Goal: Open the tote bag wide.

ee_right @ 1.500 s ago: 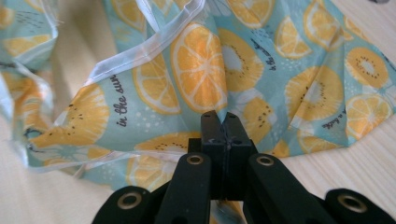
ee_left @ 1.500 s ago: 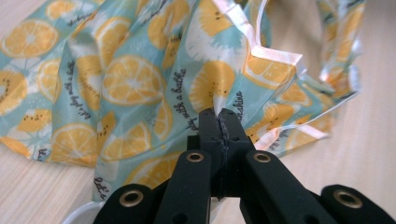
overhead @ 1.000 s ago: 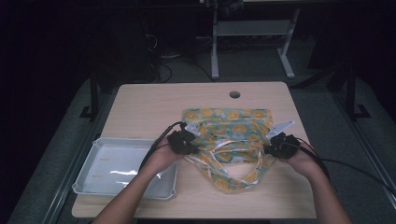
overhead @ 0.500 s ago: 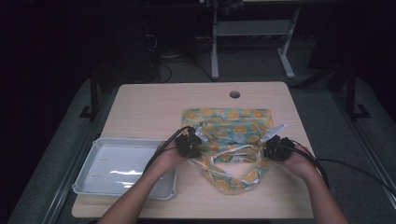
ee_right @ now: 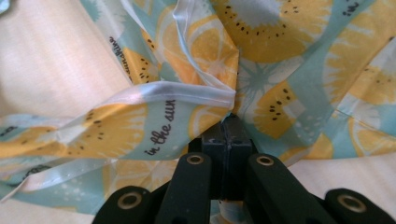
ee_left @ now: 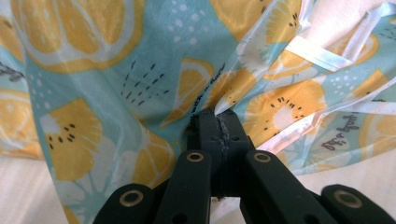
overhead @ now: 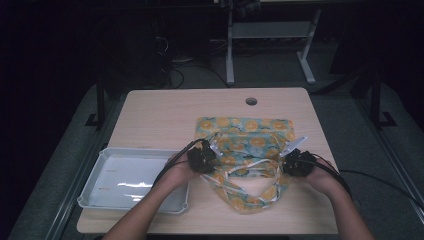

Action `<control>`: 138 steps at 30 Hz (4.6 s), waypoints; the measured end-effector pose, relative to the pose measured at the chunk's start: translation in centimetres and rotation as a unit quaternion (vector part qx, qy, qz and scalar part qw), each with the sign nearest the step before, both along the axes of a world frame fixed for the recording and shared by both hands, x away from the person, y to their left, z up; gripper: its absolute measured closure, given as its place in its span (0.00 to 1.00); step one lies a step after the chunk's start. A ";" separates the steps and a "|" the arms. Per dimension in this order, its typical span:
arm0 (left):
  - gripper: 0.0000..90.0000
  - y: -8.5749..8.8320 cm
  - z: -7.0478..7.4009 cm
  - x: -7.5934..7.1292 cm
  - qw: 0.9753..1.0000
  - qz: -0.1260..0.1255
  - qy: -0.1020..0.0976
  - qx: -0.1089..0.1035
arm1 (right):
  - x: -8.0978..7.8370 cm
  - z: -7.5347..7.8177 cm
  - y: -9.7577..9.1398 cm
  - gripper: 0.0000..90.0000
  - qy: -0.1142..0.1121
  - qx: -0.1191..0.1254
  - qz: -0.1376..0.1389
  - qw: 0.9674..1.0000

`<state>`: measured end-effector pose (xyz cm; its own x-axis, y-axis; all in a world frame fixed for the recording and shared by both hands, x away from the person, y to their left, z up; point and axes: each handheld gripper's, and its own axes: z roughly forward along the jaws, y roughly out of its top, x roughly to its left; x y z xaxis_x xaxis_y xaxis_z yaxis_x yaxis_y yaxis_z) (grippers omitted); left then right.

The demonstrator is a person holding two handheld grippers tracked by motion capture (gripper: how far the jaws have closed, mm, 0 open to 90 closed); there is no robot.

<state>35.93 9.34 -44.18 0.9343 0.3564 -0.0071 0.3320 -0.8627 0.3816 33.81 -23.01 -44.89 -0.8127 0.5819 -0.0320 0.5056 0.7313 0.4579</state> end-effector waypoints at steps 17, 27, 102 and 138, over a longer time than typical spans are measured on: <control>1.00 1.3 0.2 -4.7 0.999 -0.042 0.033 0.007 | -4.6 0.2 0.8 0.99 0.002 -0.021 0.056 0.998; 1.00 2.4 4.3 -5.6 0.997 -0.051 0.016 -0.064 | -5.8 1.9 -0.4 0.99 -0.027 0.003 0.060 0.998; 1.00 2.5 0.9 -0.7 0.994 -0.022 0.094 -0.060 | 0.0 0.5 -0.4 0.99 0.017 0.010 0.024 1.000; 0.54 5.0 8.0 -2.6 0.981 -0.013 -0.016 -0.192 | -3.6 8.3 -1.1 0.64 -0.051 0.141 0.014 0.989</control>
